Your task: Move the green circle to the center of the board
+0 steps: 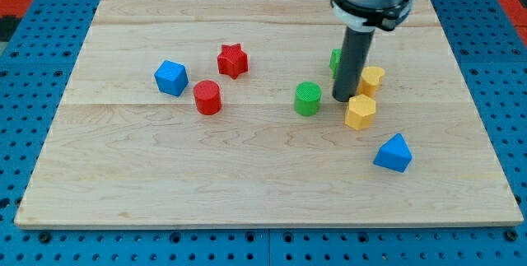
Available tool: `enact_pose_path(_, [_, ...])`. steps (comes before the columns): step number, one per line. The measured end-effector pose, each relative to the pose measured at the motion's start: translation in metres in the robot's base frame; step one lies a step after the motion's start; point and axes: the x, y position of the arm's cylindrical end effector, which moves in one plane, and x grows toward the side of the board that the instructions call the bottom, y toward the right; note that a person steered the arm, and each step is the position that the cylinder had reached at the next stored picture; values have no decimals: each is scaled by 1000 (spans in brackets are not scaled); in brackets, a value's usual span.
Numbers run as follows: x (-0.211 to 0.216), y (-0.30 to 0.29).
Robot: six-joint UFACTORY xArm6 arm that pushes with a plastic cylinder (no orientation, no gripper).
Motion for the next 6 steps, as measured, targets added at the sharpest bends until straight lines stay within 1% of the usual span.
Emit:
enact_pose_path(1, [-5, -33])
enact_pose_path(2, [-35, -63])
enact_pose_path(3, [-36, -95])
enact_pose_path(5, [-6, -102])
enact_pose_path(6, [26, -75])
